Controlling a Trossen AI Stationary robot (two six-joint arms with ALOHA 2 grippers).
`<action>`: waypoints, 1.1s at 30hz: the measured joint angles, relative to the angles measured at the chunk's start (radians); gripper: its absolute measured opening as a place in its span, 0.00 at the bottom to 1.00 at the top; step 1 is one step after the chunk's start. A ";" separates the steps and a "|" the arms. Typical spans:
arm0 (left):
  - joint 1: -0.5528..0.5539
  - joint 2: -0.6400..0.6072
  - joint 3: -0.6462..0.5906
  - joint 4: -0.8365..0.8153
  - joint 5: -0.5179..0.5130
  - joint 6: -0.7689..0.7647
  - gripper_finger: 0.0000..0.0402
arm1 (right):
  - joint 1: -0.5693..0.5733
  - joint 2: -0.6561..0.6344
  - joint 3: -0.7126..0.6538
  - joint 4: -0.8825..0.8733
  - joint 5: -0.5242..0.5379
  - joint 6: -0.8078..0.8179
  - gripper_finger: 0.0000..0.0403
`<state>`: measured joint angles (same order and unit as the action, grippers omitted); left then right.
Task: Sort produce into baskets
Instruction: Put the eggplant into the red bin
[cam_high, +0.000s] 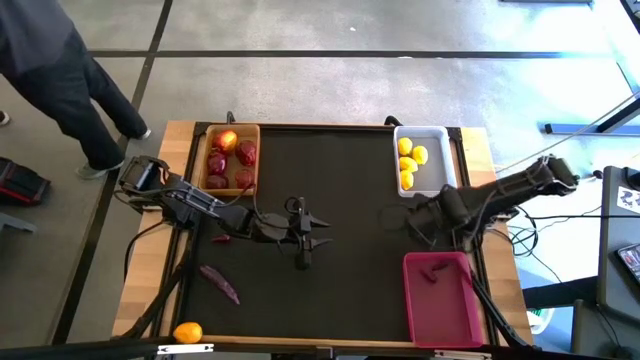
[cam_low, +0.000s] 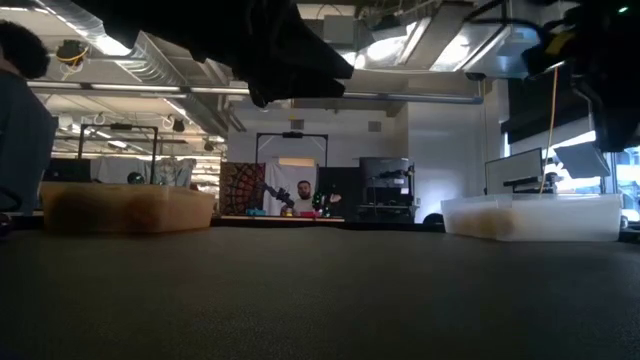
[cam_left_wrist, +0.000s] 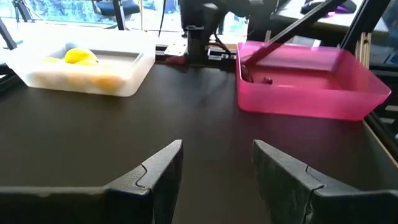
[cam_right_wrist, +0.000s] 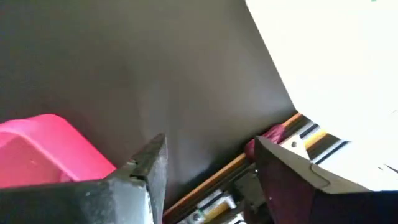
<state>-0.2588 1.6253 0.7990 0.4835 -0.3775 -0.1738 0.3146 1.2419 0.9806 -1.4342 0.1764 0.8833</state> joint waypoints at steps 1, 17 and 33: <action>0.000 0.000 0.000 -0.003 0.000 0.000 0.47 | -0.031 0.000 0.000 -0.001 0.000 -0.037 0.49; 0.000 0.000 0.000 -0.003 0.000 0.024 0.47 | -0.332 0.142 0.000 -0.014 0.003 -0.486 0.15; 0.000 0.000 0.000 -0.009 0.000 0.026 0.47 | -0.355 0.269 -0.178 -0.001 -0.015 -0.517 0.01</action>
<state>-0.2591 1.6257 0.7990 0.4747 -0.3777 -0.1478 -0.0402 1.5108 0.8024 -1.4354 0.1615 0.3664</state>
